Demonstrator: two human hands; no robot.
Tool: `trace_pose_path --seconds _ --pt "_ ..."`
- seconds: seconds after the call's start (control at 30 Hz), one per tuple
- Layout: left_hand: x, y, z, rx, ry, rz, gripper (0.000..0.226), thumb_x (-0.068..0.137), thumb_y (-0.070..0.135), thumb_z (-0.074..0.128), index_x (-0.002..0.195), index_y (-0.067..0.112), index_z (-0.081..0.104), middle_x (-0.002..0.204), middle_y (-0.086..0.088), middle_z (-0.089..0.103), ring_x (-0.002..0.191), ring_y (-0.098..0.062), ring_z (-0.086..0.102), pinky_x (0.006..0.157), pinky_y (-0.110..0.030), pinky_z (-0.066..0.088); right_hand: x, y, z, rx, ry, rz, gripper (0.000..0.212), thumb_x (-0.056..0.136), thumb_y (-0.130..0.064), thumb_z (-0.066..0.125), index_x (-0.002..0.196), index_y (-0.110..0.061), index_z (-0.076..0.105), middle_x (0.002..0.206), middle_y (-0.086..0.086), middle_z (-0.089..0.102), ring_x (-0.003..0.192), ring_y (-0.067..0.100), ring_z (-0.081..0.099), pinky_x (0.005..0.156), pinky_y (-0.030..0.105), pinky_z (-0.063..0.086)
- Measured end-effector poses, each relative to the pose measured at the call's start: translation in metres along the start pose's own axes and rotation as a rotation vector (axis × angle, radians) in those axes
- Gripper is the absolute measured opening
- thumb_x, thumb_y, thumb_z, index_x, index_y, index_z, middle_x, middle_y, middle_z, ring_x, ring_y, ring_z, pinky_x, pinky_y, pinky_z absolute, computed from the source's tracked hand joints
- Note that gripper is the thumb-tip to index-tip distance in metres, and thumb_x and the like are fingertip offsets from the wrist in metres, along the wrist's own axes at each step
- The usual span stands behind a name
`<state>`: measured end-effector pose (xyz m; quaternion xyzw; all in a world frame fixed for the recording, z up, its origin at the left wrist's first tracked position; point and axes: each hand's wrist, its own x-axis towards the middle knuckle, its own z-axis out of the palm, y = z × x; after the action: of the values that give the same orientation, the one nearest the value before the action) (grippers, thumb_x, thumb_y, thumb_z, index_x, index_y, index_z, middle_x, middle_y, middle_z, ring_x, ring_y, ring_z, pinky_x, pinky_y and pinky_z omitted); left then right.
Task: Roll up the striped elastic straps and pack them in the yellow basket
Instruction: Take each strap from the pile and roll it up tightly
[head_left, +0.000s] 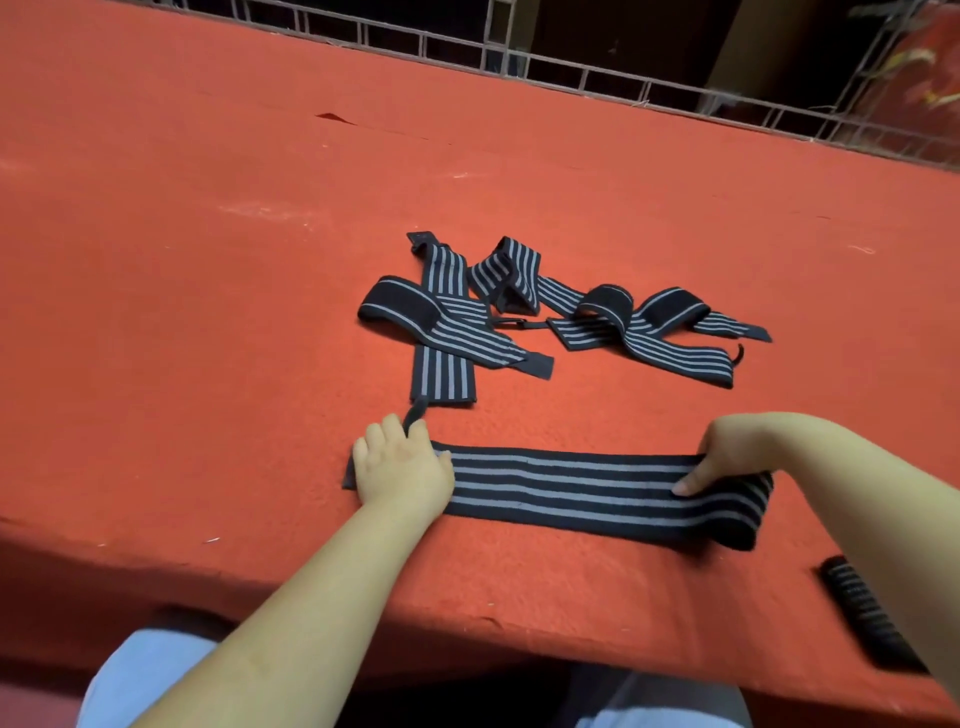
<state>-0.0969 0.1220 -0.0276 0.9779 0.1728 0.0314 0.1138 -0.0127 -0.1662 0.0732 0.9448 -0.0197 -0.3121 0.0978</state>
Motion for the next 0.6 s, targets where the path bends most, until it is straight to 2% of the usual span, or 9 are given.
trace_pose_path --seconds 0.07,0.17,0.23,0.3,0.37,0.47,0.53,0.6 --pt "-0.003 0.005 0.003 0.003 0.047 0.007 0.052 0.095 0.031 0.039 0.144 0.018 0.027 0.153 -0.013 0.015 0.139 -0.03 0.016 0.114 -0.041 0.008 0.003 0.007 0.004 0.031 0.033 -0.006 0.075 0.064 -0.069 0.069 0.113 -0.013 0.066 0.103 0.0 0.064 0.097 0.02 0.06 0.084 0.028 0.045" --pt "-0.007 0.025 0.009 -0.086 0.06 0.234 0.055 0.094 0.02 0.039 0.147 0.019 0.022 0.157 -0.011 0.004 0.144 -0.028 0.005 0.117 -0.04 -0.001 0.004 0.014 0.011 0.09 0.032 -0.001 0.072 0.067 -0.065 0.07 0.117 -0.014 0.062 0.106 -0.001 0.06 0.101 0.021 0.056 0.086 0.029 0.043" --pt "-0.012 0.042 0.013 -0.151 -0.064 0.383 0.05 0.098 0.03 0.035 0.146 0.021 0.025 0.158 -0.008 0.007 0.144 -0.025 0.006 0.118 -0.039 -0.001 0.003 0.023 0.015 0.145 0.003 0.008 0.07 0.066 -0.062 0.072 0.115 -0.014 0.063 0.109 -0.001 0.061 0.102 0.019 0.055 0.085 0.028 0.04" --pt "-0.014 0.057 0.019 -0.128 -0.156 0.429 0.049 0.099 0.036 0.031 0.146 0.021 0.027 0.157 -0.008 0.011 0.144 -0.025 0.007 0.119 -0.04 -0.001 0.0 0.035 0.018 0.182 -0.016 0.028 0.065 0.067 -0.06 0.073 0.112 -0.015 0.063 0.11 -0.001 0.062 0.102 0.018 0.055 0.085 0.026 0.039" --pt "-0.013 0.069 0.022 -0.098 -0.169 0.409 0.048 0.098 0.028 0.032 0.145 0.02 0.027 0.157 -0.01 0.012 0.144 -0.026 0.006 0.118 -0.041 -0.001 0.002 0.049 0.023 0.188 -0.007 0.033 0.053 0.068 -0.06 0.073 0.098 -0.017 0.065 0.101 -0.002 0.064 0.096 0.018 0.056 0.08 0.026 0.04" --pt "-0.011 0.092 0.021 -0.093 -0.181 0.471 0.057 0.088 0.009 0.038 0.144 0.017 0.03 0.155 -0.011 0.015 0.144 -0.027 0.008 0.119 -0.04 0.0 0.01 0.07 0.024 0.198 0.079 0.035 0.041 0.067 -0.059 0.074 0.07 -0.021 0.058 0.074 -0.005 0.059 0.08 0.019 0.055 0.066 0.027 0.041" --pt "-0.01 0.108 0.021 -0.091 -0.19 0.527 0.059 0.085 0.004 0.041 0.142 0.017 0.032 0.154 -0.01 0.019 0.143 -0.026 0.012 0.119 -0.039 0.004 0.011 0.08 0.024 0.188 0.144 0.057 0.041 0.071 -0.054 0.075 0.067 -0.017 0.057 0.07 -0.001 0.058 0.076 0.02 0.055 0.056 0.024 0.039" --pt "-0.007 0.12 0.022 -0.092 -0.198 0.551 0.057 0.084 0.003 0.042 0.139 0.017 0.036 0.151 -0.009 0.025 0.141 -0.025 0.017 0.118 -0.038 0.008 0.01 0.087 0.024 0.134 0.194 0.078 0.039 0.075 -0.05 0.073 0.068 -0.017 0.053 0.076 0.001 0.056 0.079 0.021 0.053 0.053 0.023 0.035"
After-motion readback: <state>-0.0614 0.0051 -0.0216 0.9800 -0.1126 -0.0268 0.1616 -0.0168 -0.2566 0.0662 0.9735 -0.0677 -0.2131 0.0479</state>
